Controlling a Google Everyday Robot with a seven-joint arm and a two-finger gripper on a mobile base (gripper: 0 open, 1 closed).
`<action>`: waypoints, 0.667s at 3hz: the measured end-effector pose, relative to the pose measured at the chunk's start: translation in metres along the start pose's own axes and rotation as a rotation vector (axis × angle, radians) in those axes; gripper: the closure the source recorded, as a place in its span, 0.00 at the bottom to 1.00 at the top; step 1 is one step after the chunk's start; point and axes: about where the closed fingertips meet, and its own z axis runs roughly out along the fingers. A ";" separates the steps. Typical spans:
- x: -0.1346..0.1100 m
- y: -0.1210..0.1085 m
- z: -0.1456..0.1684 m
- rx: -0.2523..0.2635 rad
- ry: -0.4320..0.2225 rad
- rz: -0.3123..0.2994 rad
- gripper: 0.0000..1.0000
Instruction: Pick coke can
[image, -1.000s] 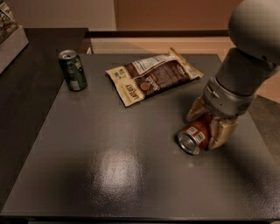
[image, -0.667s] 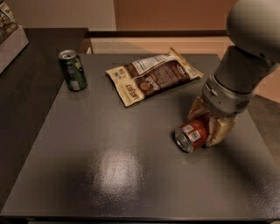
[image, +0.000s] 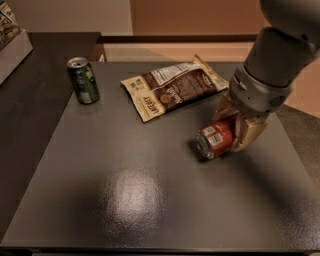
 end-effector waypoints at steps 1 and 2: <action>-0.009 -0.012 -0.030 0.039 -0.010 0.027 1.00; -0.015 -0.024 -0.063 0.082 -0.019 0.059 1.00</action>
Offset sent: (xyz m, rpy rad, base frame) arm 0.0154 0.0120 0.1082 0.0653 -0.0649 -0.1127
